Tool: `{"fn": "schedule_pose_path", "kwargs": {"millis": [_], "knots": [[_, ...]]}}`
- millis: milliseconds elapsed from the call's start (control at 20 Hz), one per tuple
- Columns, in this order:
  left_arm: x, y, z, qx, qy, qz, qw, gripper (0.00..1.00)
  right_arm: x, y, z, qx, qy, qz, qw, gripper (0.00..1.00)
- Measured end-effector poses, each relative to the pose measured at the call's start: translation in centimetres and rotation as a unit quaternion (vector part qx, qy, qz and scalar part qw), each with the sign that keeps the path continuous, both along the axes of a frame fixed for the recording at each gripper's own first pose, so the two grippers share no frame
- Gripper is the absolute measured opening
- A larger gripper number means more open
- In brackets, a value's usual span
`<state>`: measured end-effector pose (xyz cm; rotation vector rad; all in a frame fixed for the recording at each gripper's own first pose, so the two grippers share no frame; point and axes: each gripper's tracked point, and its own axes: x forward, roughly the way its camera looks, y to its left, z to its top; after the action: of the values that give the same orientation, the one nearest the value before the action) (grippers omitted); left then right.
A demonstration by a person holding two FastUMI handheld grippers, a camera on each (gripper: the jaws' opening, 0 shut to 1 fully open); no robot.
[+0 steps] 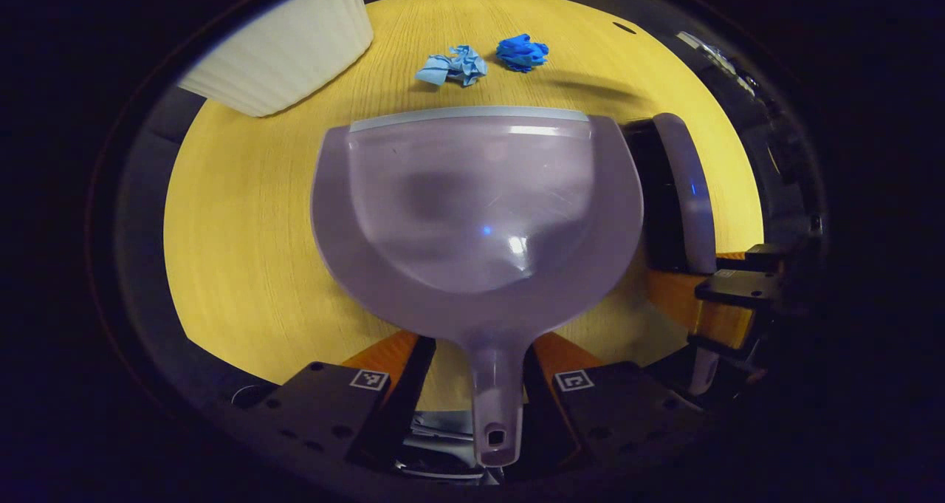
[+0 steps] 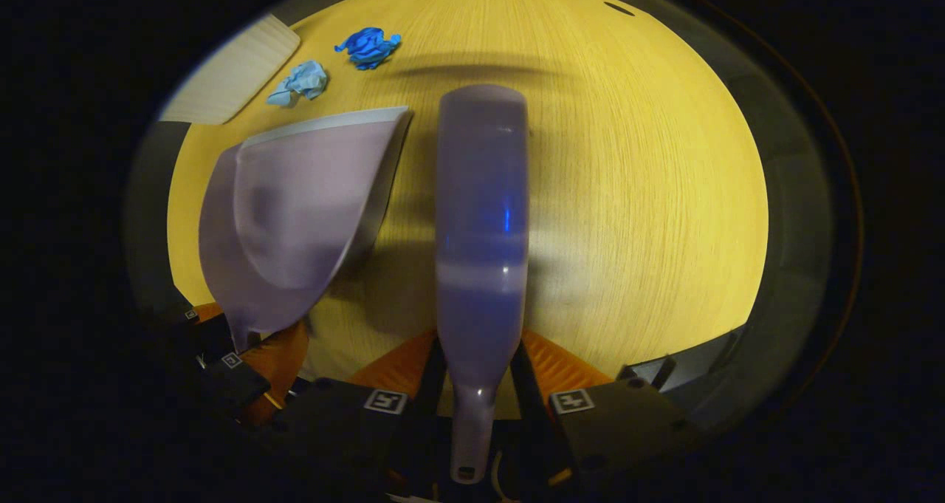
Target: Pick up the small broom and dustpan from the desktop, sweep the trash into the dustpan with the broom, and then empty the trash into the garbage bin.
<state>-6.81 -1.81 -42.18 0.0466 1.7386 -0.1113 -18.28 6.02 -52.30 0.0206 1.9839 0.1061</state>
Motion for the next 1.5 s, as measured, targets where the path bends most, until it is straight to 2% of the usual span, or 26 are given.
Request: {"fn": "schedule_pose_path", "kwargs": {"millis": [50,100,150,200,250,300,350,500,600,650,700,750,800,1000,1250,1350,1500], "knots": [[0.0,-0.3,-0.2,-0.006,0.003,0.004,1.0,0.55,0.1,-0.1,-0.3,0.0,0.002,0.005,1.0,0.43],[0.2,-0.4,-0.3,0.001,0.004,0.004,1.0,0.51,0.2,0.1,-0.3,0.008,-0.001,0.003,1.0,0.36],[0.1,-0.2,-0.4,0.005,0.005,0.001,1.0,0.36,0.3,0.2,-0.3,0.013,0.0,0.004,1.0,0.32],[0.2,-0.3,-0.4,0.009,0.01,-0.006,1.0,0.34,0.3,0.2,-0.3,0.015,0.003,0.004,1.0,0.38],[0.1,-0.1,-0.2,0.014,0.013,-0.012,1.0,0.31,0.2,0.2,-0.2,0.016,0.007,0.004,1.0,0.32],[0.3,0.0,-0.2,0.017,0.014,-0.01,1.0,0.29,0.4,0.0,-0.3,0.011,0.005,0.0,1.0,0.38],[0.3,-0.1,-0.4,0.016,0.017,-0.009,1.0,0.3,0.5,-0.1,-0.3,0.008,0.003,-0.003,1.0,0.33],[0.3,0.2,-0.1,0.014,0.017,-0.021,1.0,0.28,0.2,0.3,0.3,0.031,0.027,-0.008,0.999,0.24],[0.4,0.9,-0.1,0.015,0.012,-0.033,0.999,0.28,1.0,0.1,0.6,0.041,0.017,-0.005,0.999,0.2],[0.3,1.2,0.1,0.015,0.009,-0.042,0.999,0.27,1.5,-0.3,0.7,0.044,0.006,0.005,0.999,0.14],[0.6,1.7,0.4,0.017,0.002,-0.05,0.999,0.27,2.1,-0.7,0.8,0.048,0.0,0.014,0.999,0.13],[0.7,2.0,0.6,0.018,-0.003,-0.06,0.998,0.27,2.8,-1.1,1.0,0.05,-0.004,0.015,0.999,0.2],[1.0,2.4,0.8,0.019,-0.012,-0.07,0.997,0.27,3.7,-1.3,1.1,0.054,-0.009,0.021,0.998,0.2],[0.9,3.3,1.2,0.008,-0.02,-0.088,0.996,0.27,9.9,-2.6,0.3,0.052,-0.056,0.077,0.994,0.19],[0.8,4.7,1.5,0.015,-0.022,-0.117,0.993,0.27,18.8,-2.9,-2.2,0.04,-0.091,0.17,0.98,0.19],[0.8,5.1,1.5,0.016,-0.019,-0.127,0.992,0.27,21.9,-2.6,-3.6,0.03,-0.103,0.223,0.969,0.19],[1.1,5.6,1.2,0.019,-0.015,-0.148,0.989,0.26,23.7,-1.1,-5.9,0.032,-0.101,0.315,0.943,0.19]]}}
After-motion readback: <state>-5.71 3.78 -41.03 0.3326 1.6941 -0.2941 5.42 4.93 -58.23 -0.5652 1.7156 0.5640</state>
